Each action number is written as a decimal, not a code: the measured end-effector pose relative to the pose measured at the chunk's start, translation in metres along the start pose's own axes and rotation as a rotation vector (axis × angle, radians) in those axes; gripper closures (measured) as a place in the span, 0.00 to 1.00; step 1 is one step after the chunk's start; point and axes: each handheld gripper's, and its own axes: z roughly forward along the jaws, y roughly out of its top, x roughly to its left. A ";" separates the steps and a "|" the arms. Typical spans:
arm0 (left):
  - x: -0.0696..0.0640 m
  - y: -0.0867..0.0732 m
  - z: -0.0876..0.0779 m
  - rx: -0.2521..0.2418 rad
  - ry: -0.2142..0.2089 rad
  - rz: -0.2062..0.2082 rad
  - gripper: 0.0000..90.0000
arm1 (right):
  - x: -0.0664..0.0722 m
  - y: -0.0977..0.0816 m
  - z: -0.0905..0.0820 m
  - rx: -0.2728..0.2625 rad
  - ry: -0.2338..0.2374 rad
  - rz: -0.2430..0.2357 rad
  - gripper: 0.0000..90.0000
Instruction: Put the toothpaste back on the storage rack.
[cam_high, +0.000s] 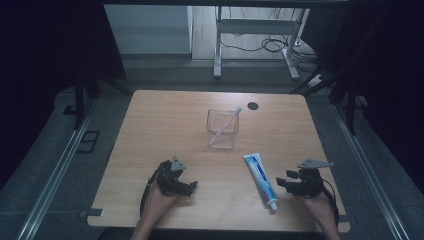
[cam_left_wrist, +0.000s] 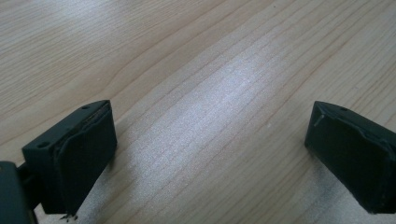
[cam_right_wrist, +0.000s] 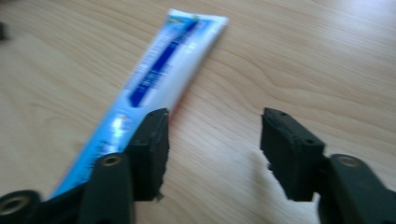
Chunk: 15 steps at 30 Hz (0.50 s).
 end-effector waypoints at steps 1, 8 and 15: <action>0.000 0.000 0.000 0.001 0.001 0.000 0.03 | 0.002 0.001 -0.001 -0.004 0.014 -0.007 0.51; 0.000 0.000 0.000 -0.001 0.000 0.000 0.03 | 0.019 0.009 -0.002 0.012 0.068 -0.069 0.72; 0.000 0.000 0.000 -0.001 0.000 -0.001 0.03 | 0.040 0.018 0.003 0.039 0.121 -0.160 0.78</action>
